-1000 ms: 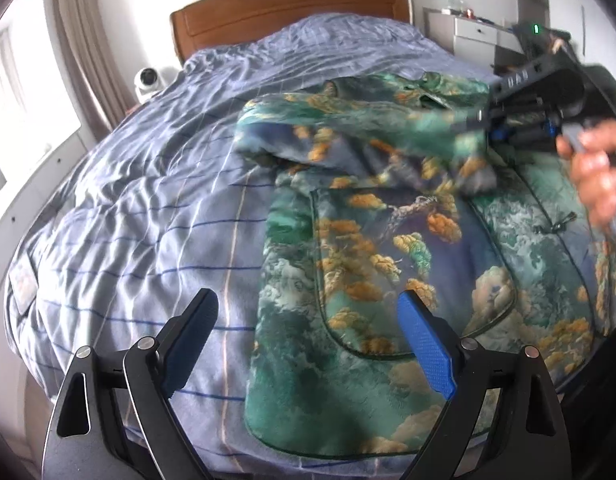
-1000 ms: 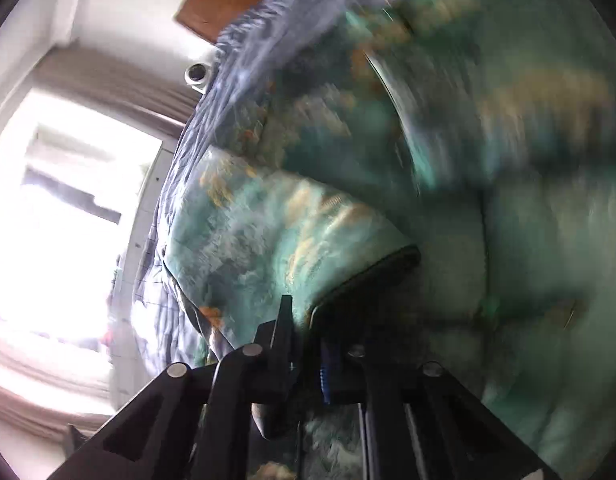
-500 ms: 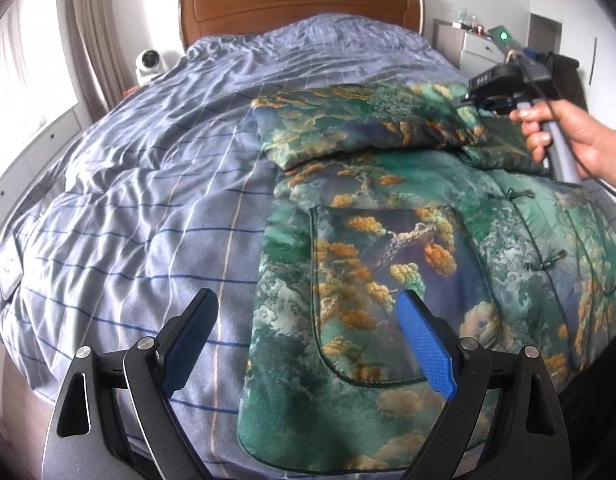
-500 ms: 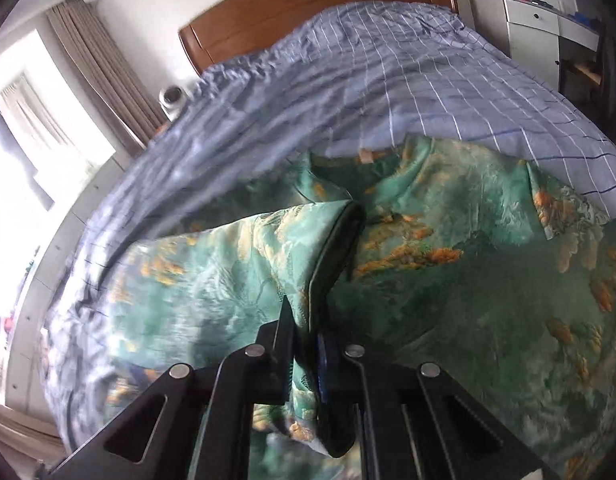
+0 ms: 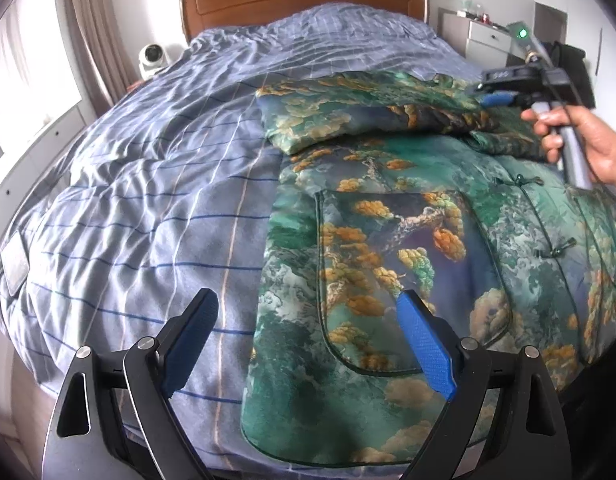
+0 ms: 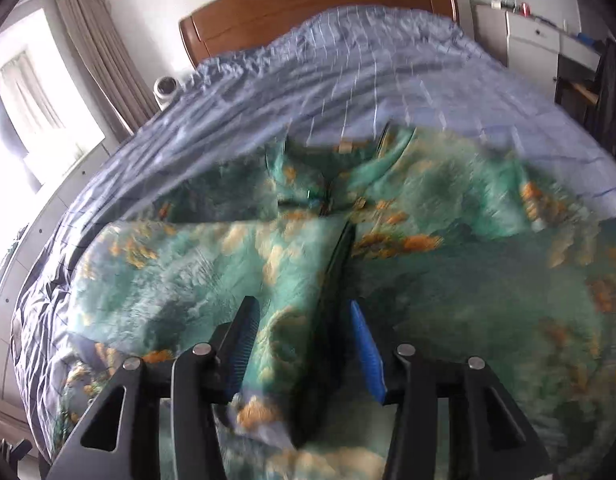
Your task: Fold large clothes
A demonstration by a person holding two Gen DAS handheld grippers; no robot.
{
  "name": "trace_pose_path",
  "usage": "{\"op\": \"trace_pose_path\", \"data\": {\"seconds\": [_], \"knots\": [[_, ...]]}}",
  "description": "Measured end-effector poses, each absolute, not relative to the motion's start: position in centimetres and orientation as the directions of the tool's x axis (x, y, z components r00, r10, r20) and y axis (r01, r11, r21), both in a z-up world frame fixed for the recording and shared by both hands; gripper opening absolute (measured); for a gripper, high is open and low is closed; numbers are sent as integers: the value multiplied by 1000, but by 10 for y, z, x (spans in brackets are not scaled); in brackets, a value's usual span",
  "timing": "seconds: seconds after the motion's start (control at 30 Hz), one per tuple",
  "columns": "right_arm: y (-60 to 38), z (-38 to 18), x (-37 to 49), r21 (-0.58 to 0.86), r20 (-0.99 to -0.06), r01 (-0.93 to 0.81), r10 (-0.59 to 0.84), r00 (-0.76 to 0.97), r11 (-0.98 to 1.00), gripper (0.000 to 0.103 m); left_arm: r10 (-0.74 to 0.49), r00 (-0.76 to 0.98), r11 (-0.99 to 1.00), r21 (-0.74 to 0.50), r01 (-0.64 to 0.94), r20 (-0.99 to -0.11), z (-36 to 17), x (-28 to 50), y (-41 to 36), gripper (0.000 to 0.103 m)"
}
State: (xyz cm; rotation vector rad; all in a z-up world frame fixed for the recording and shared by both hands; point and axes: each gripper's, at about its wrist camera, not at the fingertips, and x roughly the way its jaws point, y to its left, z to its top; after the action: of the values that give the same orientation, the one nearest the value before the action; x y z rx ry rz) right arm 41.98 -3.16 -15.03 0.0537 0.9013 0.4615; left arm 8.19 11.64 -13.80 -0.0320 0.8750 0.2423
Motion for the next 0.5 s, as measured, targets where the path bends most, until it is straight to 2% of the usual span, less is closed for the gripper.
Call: {"op": "trace_pose_path", "data": {"seconds": [0.1,0.23,0.37,0.4,0.43,0.5], "knots": [[-35,-125,403,155,-705,-401,385,595,903,48,193,615,973,70,-218,-765,-137,84,115,92],[-16,-111,381,141,-681,-513,459,571,847,48,180,613,975,60,-212,-769,-132,91,115,92],[10,-132,370,126,-723,-581,476,501,804,46,184,603,979,88,-185,-776,-122,104,114,93],[15,-147,374,124,-756,-578,454,471,807,45,187,593,979,100,-176,-783,-120,110,115,93],[17,-164,379,117,-796,-562,416,440,819,38,188,584,980,108,-169,-790,-119,116,115,93],[13,-182,384,135,-813,-543,406,417,829,36,186,567,981,116,-158,-802,-115,130,117,93]]}}
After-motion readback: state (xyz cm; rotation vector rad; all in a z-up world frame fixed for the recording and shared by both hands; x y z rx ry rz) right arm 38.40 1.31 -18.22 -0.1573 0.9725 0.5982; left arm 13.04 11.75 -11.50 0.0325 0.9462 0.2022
